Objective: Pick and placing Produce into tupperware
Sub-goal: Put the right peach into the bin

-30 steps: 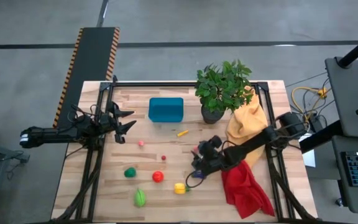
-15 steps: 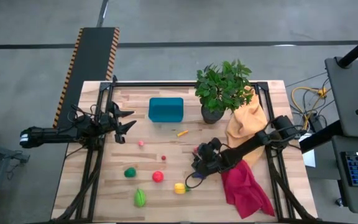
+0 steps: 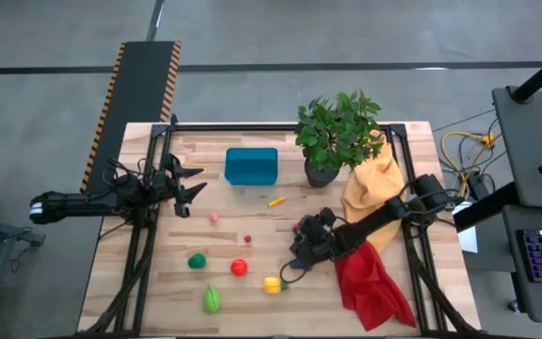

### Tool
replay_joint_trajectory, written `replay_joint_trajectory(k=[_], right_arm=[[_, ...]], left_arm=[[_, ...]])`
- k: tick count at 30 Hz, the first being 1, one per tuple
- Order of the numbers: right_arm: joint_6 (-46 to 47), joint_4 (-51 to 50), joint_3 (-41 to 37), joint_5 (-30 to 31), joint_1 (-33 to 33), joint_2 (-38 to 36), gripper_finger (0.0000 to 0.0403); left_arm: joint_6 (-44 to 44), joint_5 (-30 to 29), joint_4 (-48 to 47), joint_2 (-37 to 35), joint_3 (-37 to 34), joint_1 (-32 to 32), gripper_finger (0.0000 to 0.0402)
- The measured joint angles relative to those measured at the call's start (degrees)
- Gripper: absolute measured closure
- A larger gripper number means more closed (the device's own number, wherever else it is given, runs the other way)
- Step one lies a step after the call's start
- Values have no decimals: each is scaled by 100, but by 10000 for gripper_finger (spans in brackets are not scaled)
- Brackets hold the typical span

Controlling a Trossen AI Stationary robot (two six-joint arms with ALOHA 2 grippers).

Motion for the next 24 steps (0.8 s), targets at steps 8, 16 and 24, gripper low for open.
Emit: replay_joint_trajectory(k=[8,16,24], right_arm=[[0,-5,7,1,-64,0,241],[-115,-24,101,-4,-70,-2,318],[-648,-7,498,-13,-64,-7,351]], left_arm=[[1,0,-9,11,0,-1,214],[2,0,-8,62,0,0,214],[2,0,-4,114,0,0,214]])
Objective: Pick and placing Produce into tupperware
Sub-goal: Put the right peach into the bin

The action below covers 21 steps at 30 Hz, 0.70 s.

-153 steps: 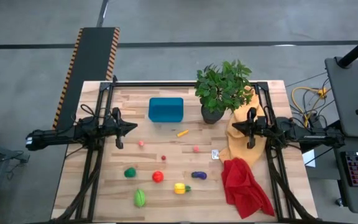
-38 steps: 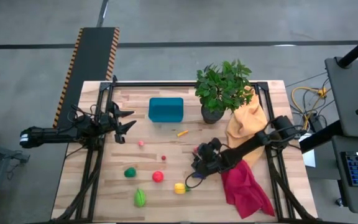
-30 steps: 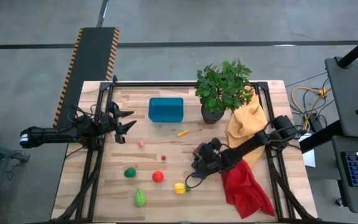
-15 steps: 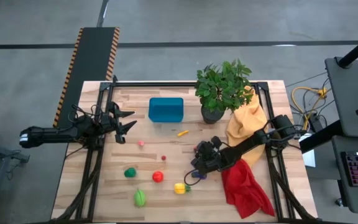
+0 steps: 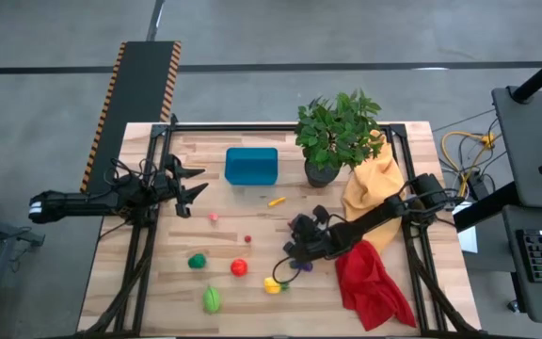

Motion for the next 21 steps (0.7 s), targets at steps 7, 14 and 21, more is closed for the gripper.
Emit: replay_joint_trajectory(k=[7,14,21], right_arm=[[-843,10,589,99,-41,-4,352],[-1559,28,1156,428,-299,-4,353],[-2294,373,1559,760,-483,-4,353]], left_arm=[[0,0,0,-1,0,0,214],[0,0,0,-7,0,-1,214],[0,0,3,-15,0,0,214]])
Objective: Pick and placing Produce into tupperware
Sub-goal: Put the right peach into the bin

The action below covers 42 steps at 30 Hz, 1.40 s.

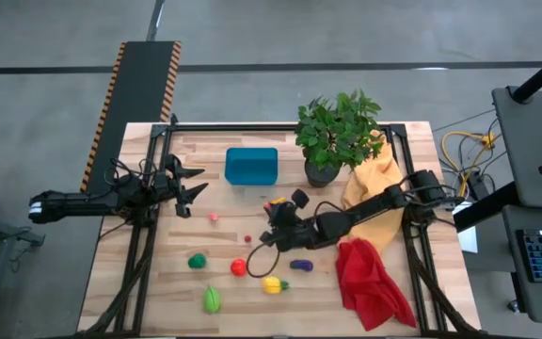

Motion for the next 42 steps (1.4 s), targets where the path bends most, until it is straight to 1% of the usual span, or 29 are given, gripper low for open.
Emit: replay_joint_trajectory(k=[7,11,17,22,24,31,35,42], right_arm=[[-413,629,82,25,-397,105,353],[-880,1076,268,-98,-531,446,353],[-1280,1105,875,-80,-726,1042,353],[-1659,1087,1321,360,-886,1455,353],[-1759,1102,1436,393,-956,1543,353],[-1762,1085,1506,706,-1235,1636,353],[-1777,1009,1506,710,-1348,1635,353],[-1744,583,1504,713,-1499,1637,351]], left_arm=[[0,0,-3,4,0,0,214],[0,0,-5,-1,0,-2,214],[0,0,-1,7,0,-2,214],[0,-1,-3,4,0,-2,214],[0,-1,-3,6,0,-2,214],[0,0,-9,0,0,0,214],[1,0,-9,9,0,-1,214],[2,0,-3,9,0,0,214]])
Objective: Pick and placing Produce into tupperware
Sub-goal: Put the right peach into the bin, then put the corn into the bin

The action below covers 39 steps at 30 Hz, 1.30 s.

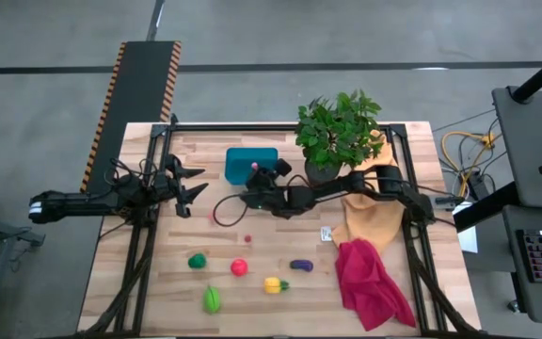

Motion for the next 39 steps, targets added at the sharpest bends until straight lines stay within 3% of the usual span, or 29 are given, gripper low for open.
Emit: replay_joint_trajectory(k=[11,25,34,39], right_arm=[[278,-671,-2,-2,-53,-2,328],[270,-697,-2,-17,-92,-2,241],[344,-584,-9,-556,67,-227,243],[-55,-305,-8,-944,307,-407,252]], left_arm=[[-2,0,-3,0,0,-2,214],[-2,0,-1,0,0,0,214],[-1,0,-2,4,0,-1,214],[-2,0,-7,4,0,-2,214]])
